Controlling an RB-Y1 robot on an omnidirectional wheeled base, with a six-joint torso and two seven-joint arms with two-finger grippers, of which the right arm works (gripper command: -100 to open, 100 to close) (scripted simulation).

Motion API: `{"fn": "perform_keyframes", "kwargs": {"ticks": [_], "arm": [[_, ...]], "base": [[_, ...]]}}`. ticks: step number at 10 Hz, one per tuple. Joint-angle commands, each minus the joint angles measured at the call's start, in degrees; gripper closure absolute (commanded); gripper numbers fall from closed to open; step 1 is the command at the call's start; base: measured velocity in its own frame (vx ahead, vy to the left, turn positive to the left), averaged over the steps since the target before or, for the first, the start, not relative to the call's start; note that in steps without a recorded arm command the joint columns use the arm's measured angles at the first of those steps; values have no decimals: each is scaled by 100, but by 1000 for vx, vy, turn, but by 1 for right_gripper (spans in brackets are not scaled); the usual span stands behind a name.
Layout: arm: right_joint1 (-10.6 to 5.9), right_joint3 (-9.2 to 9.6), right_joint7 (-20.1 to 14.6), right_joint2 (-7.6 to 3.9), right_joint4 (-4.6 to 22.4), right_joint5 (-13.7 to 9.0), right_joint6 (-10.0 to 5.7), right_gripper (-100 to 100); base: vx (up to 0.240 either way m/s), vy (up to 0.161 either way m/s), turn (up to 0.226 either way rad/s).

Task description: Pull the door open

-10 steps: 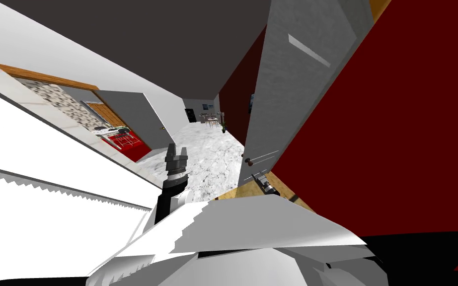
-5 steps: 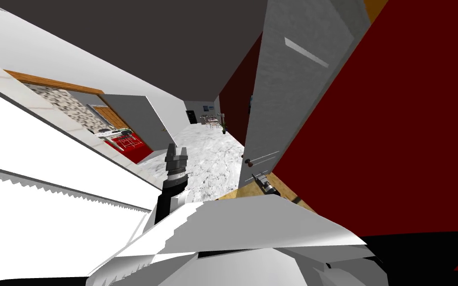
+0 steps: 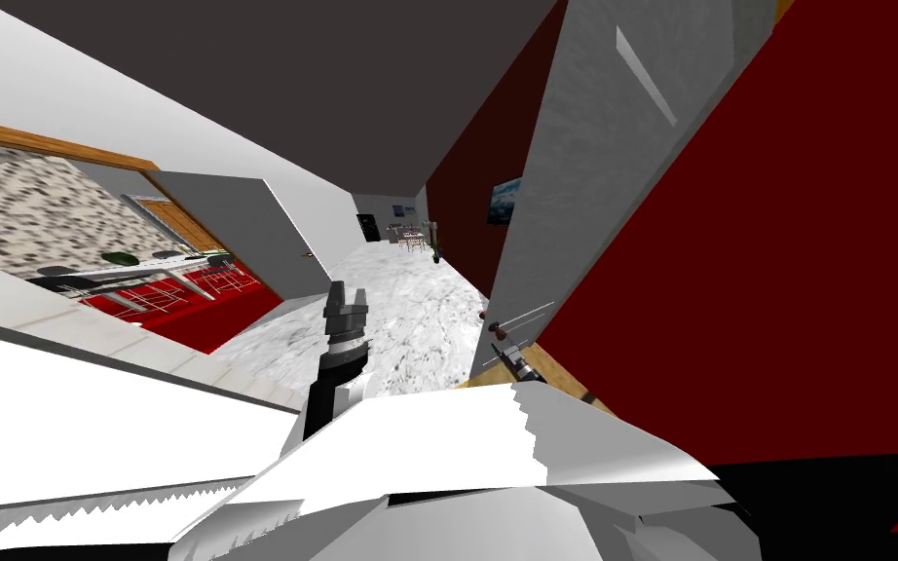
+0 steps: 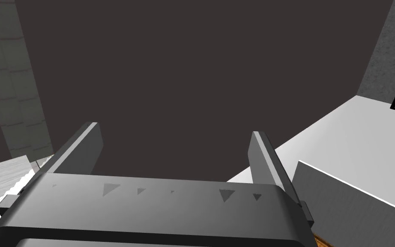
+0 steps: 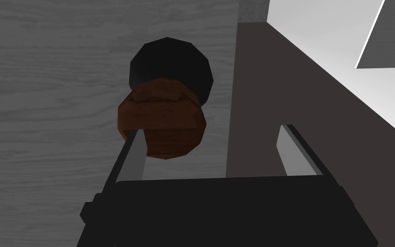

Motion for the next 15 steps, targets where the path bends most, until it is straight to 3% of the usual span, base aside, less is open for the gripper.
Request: {"fn": "perform_keyframes", "kwargs": {"ticks": [1,2,7,8,13,14,15], "arm": [[0,0,0,0,0,0,0,-100],[0,0,0,0,0,0,0,100],[0,0,0,0,0,0,0,100],[20,-35,-16,-59,24,-27,-39,-100],[22,-125,-68,-220,77,-106,-150,-100],[24,-114,-51,-199,83,-97,-148,-100],[-9,-58,48,-179,75,-266,-44,-100]], "base": [[49,-4,-38],[-40,8,1],[-7,-4,2],[-140,-2,76],[-210,-70,42],[-86,-64,10],[41,-5,142]]}}
